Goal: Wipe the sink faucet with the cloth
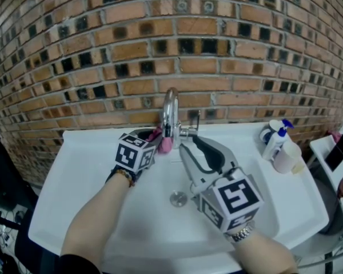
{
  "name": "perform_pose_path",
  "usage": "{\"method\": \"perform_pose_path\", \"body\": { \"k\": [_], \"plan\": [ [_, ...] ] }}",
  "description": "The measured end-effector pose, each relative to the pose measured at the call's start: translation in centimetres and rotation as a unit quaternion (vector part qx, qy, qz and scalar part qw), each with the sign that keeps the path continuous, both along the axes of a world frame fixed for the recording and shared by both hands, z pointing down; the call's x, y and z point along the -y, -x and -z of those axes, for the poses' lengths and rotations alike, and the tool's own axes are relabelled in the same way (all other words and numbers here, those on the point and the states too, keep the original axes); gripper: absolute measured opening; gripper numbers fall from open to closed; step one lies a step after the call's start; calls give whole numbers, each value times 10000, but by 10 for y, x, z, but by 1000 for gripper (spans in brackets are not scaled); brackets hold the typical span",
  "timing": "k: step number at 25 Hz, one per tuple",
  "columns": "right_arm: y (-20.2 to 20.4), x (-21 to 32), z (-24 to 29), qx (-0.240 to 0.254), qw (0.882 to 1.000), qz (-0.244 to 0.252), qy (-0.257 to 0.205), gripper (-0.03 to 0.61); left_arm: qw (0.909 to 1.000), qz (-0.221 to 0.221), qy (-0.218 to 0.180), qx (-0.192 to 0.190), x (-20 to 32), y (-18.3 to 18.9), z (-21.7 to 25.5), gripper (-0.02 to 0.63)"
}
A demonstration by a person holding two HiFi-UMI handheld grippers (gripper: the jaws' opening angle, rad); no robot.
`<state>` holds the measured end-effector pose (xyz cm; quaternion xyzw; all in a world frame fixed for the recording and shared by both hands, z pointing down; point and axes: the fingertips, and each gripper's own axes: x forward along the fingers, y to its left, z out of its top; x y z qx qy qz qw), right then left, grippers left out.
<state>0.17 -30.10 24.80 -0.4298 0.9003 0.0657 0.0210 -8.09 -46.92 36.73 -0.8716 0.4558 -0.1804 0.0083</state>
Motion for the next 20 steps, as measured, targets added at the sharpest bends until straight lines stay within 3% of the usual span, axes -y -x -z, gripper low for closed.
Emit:
{"method": "perform_pose_path", "body": {
  "k": [20],
  "plan": [
    [-7, 6, -4, 66, 9999, -123, 83, 135, 9997, -173, 88, -149, -32, -15, -1, 81]
  ]
}}
